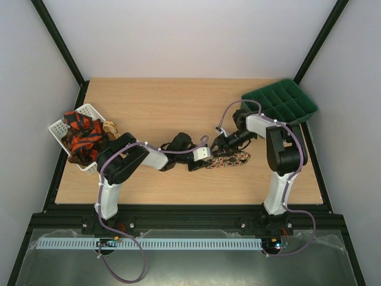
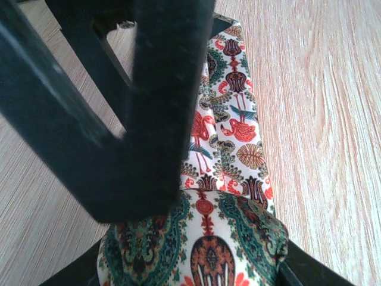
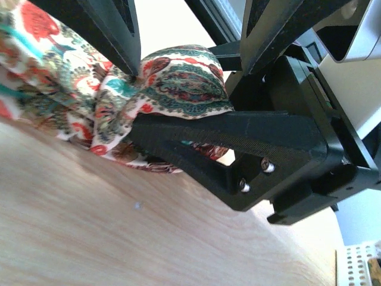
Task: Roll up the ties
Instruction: Roll the tie at the center of the board.
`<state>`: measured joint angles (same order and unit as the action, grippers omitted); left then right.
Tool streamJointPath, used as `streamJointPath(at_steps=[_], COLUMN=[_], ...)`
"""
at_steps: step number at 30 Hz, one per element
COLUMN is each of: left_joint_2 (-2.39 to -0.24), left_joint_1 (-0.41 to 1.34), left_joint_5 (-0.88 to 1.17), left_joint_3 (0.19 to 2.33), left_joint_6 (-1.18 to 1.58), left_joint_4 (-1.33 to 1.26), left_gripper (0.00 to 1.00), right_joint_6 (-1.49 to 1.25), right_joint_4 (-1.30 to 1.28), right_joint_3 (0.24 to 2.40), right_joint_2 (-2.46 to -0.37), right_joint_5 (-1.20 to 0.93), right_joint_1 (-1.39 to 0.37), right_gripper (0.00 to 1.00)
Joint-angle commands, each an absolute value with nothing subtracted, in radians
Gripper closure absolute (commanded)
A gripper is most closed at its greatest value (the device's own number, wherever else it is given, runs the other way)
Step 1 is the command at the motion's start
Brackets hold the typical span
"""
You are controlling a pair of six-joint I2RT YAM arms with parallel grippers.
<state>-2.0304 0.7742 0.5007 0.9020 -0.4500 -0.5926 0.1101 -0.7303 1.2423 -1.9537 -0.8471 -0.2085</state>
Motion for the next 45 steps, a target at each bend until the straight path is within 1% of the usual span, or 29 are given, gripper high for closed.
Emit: streamJointPath(at_steps=[1, 3, 5, 8, 10, 11, 13, 14, 16, 18, 19, 23, 27, 36, 38, 39, 40, 42, 43, 45], left_joint_2=[-2.063, -2.06, -2.056, -2.054, -2.051, -2.051, -2.05, -2.051, -2.048, -2.035, -2.026, -1.986, -1.987, -2.103, -2.131, -2.144, -2.153, -2.153, -2.145, -2.12], left_joint_1=[0.781, 0.781, 0.781, 0.781, 0.781, 0.781, 0.781, 0.78, 0.778, 0.77, 0.765, 0.753, 0.753, 0.766, 0.769, 0.772, 0.774, 0.776, 0.776, 0.777], left_joint_5=[0.444, 0.443, 0.445, 0.446, 0.448, 0.448, 0.448, 0.449, 0.452, 0.467, 0.481, 0.535, 0.567, 0.615, 0.621, 0.62, 0.613, 0.584, 0.561, 0.526], left_joint_3=[0.873, 0.873, 0.871, 0.874, 0.876, 0.878, 0.884, 0.886, 0.892, 0.896, 0.897, 0.898, 0.911, 1.01, 1.037, 1.053, 1.067, 1.067, 1.054, 1.012], left_joint_6=[-0.495, -0.498, -0.501, -0.501, -0.503, -0.503, -0.502, -0.501, -0.493, -0.481, -0.474, -0.435, -0.374, -0.19, -0.168, -0.172, -0.185, -0.225, -0.26, -0.334], left_joint_4=[-0.467, -0.459, -0.455, -0.443, -0.438, -0.436, -0.429, -0.427, -0.425, -0.433, -0.44, -0.477, -0.512, -0.63, -0.635, -0.618, -0.596, -0.565, -0.551, -0.53], left_gripper=[0.57, 0.57, 0.57, 0.56, 0.56, 0.56, 0.55, 0.54, 0.49, 0.38, 0.35, 0.25, 0.22, 0.21, 0.22, 0.26, 0.33, 0.51, 0.56, 0.59], right_joint_6=[0.121, 0.108, 0.102, 0.096, 0.103, 0.108, 0.117, 0.121, 0.129, 0.135, 0.136, 0.143, 0.158, 0.122, 0.114, 0.108, 0.103, 0.093, 0.09, 0.093], right_joint_4=[-0.79, -0.763, -0.75, -0.735, -0.738, -0.742, -0.751, -0.753, -0.755, -0.75, -0.744, -0.723, -0.713, -0.656, -0.639, -0.631, -0.625, -0.621, -0.623, -0.63], right_joint_3=[1.236, 1.227, 1.225, 1.226, 1.228, 1.229, 1.231, 1.231, 1.228, 1.225, 1.221, 1.213, 1.218, 1.155, 1.137, 1.132, 1.132, 1.15, 1.165, 1.198], right_joint_2=[-1.966, -1.979, -1.999, -2.016, -2.022, -2.023, -2.021, -2.02, -2.015, -2.014, -2.015, -2.039, -2.056, -2.056, -2.053, -2.053, -2.055, -2.062, -2.064, -2.065], right_joint_5=[-0.834, -0.798, -0.77, -0.731, -0.71, -0.703, -0.698, -0.695, -0.685, -0.655, -0.64, -0.571, -0.534, -0.563, -0.566, -0.57, -0.574, -0.585, -0.587, -0.586], right_joint_1=[-0.236, -0.238, -0.239, -0.238, -0.238, -0.239, -0.239, -0.239, -0.238, -0.235, -0.227, -0.189, -0.163, -0.169, -0.172, -0.172, -0.174, -0.177, -0.178, -0.178], right_gripper=[0.53, 0.54, 0.57, 0.67, 0.77, 0.85, 0.96, 0.98, 0.99, 0.99, 0.99, 0.99, 0.99, 0.99, 0.99, 0.99, 0.99, 0.99, 0.99, 0.99])
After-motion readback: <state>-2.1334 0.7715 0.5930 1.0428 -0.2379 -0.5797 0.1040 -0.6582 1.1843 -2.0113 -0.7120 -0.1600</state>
